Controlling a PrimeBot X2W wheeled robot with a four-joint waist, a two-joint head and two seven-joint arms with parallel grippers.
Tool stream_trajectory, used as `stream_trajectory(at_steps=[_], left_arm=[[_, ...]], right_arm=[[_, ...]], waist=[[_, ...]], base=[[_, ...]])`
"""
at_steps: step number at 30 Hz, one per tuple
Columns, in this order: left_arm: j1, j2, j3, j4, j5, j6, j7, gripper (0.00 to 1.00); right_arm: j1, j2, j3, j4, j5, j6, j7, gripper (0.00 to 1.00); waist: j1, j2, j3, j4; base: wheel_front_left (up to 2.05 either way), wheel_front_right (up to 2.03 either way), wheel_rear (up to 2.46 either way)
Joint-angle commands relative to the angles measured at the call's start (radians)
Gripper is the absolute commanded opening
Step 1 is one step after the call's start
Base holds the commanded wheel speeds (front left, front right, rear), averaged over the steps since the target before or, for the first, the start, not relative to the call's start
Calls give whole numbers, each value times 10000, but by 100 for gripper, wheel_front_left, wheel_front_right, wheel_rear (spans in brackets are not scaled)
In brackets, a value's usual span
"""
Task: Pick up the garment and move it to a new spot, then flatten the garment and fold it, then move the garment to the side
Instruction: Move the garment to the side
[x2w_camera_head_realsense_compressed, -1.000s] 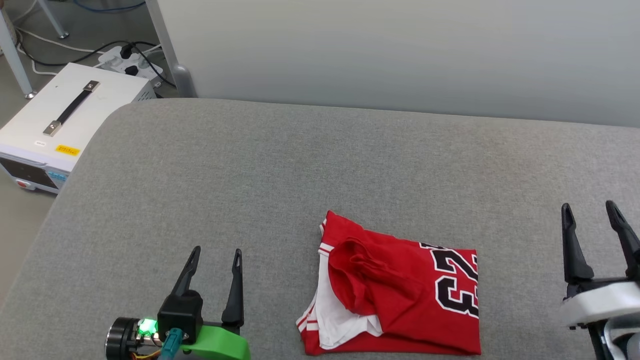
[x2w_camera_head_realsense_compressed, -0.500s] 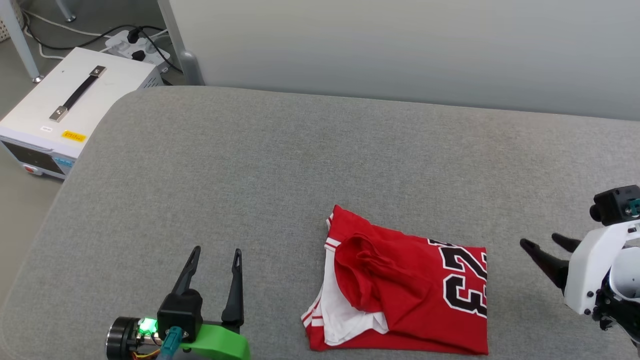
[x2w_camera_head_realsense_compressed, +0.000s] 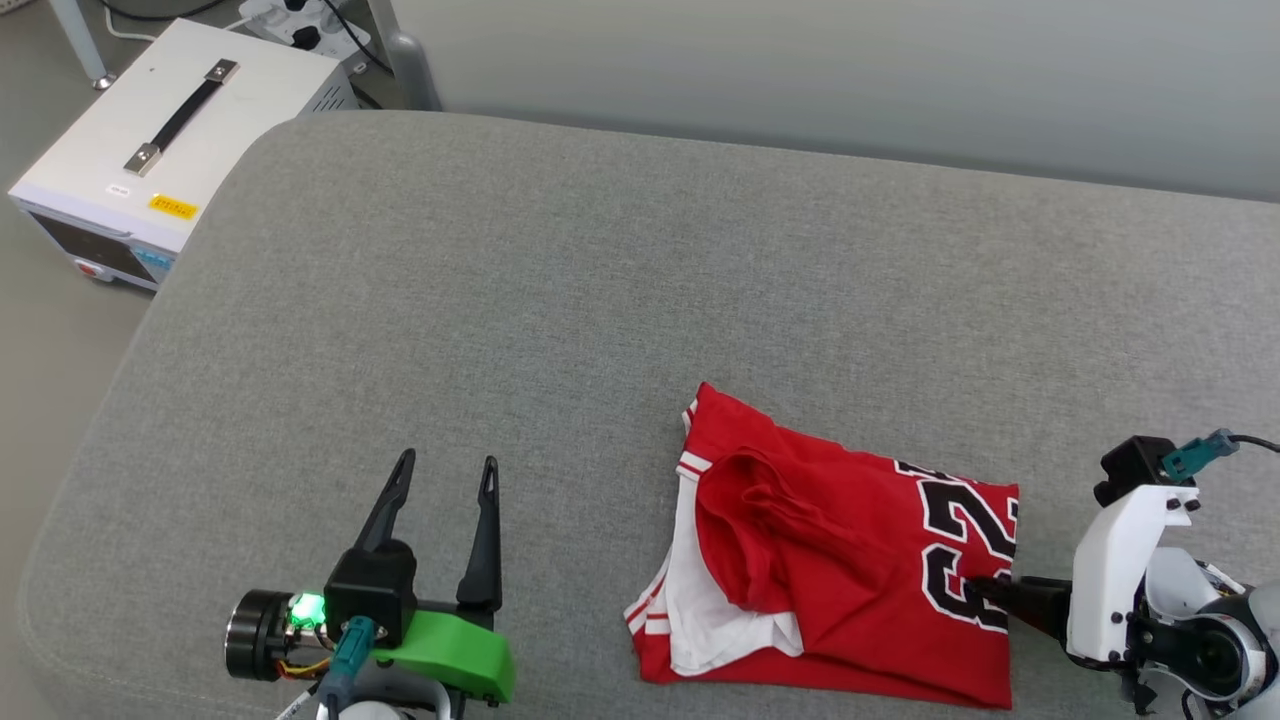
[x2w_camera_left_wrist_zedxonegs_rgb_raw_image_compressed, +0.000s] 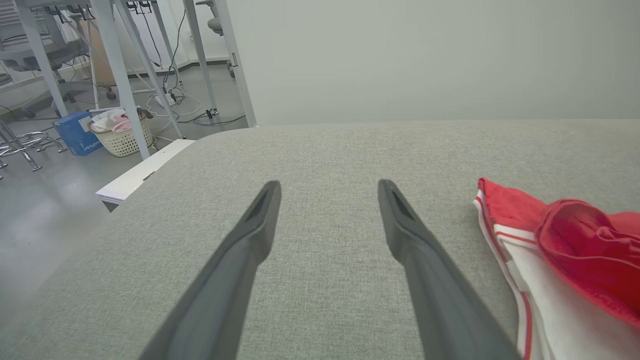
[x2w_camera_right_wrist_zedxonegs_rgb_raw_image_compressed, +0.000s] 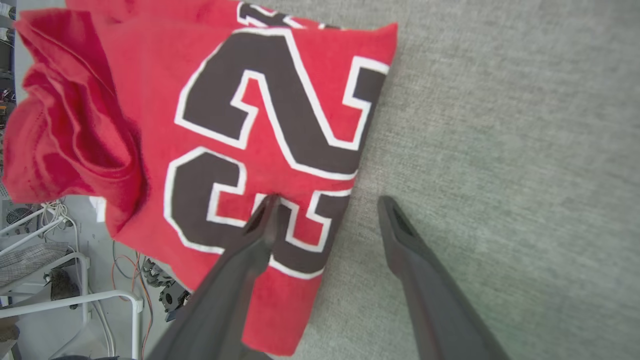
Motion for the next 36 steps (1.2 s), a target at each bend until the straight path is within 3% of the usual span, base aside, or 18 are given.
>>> stream_trajectory(at_steps=[1, 11, 12, 13, 14, 25, 30, 36], left_arm=[[-233, -44, -41, 10, -36, -48, -59, 100], [-567, -117, -129, 100, -42, -55, -59, 100], [-582, -123, -128, 108, -48, -47, -59, 100], [-588, -128, -125, 114, -53, -41, -59, 100], [-589, -133, -121, 123, -58, -35, -59, 100], [-400, -154, -94, 277, -34, -54, -59, 100], [-196, -156, -51, 296, -34, -42, -59, 100], [-39, -164, -13, 238, -48, -45, -59, 100]], right_arm=[[-285, 97, 125, 161, 146, -9, -13, 100], [-646, 332, 1624, 790, 641, -9, -436, 98], [-663, 275, 1729, 782, 674, -9, -539, 48], [-674, 240, 1808, 781, 725, -9, -607, 16], [-692, 199, 1911, 757, 813, -9, -689, 0], [-1259, -712, 2886, -64, 626, -9, -2353, 0], [-1691, -1501, 3308, -828, 148, -9, -2980, 0], [-2099, -2391, 3481, -1589, -100, -9, -2931, 0]], waist=[[0, 0, 251, 176], [0, 0, 601, 413], [0, 0, 608, 419], [0, 0, 610, 420], [0, 0, 608, 417], [0, 0, 156, 162], [0, 0, -107, -246], [0, 0, -201, -961]], base=[[0, 0, 0], [0, 0, 0], [0, 0, 0], [0, 0, 0], [0, 0, 0], [0, 0, 0], [0, 0, 0], [0, 0, 0]])
